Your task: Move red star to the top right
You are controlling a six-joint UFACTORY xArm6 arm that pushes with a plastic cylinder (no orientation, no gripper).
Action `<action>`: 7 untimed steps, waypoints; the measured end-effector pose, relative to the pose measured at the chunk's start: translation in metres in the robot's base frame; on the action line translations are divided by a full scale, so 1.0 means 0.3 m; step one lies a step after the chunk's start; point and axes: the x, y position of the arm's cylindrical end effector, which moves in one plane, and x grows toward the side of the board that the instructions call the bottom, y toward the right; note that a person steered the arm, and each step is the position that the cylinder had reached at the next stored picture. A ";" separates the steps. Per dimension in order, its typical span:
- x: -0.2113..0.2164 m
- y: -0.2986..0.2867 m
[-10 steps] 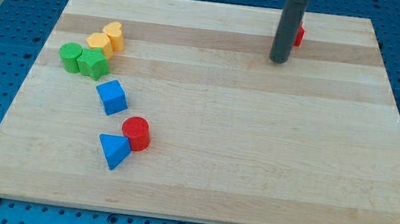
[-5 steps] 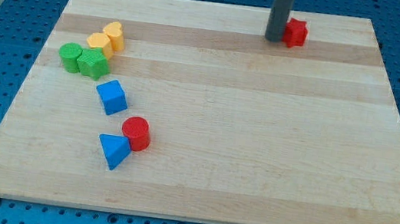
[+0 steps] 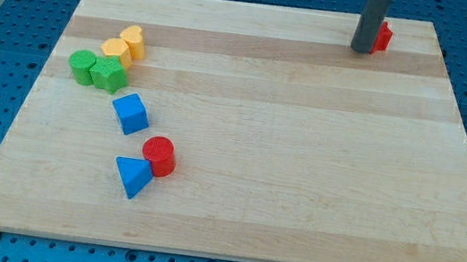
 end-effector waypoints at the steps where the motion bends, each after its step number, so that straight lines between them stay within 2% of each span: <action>1: 0.000 -0.116; 2: -0.037 -0.142; 3: -0.066 -0.060; 5: -0.122 -0.029; 7: -0.049 0.043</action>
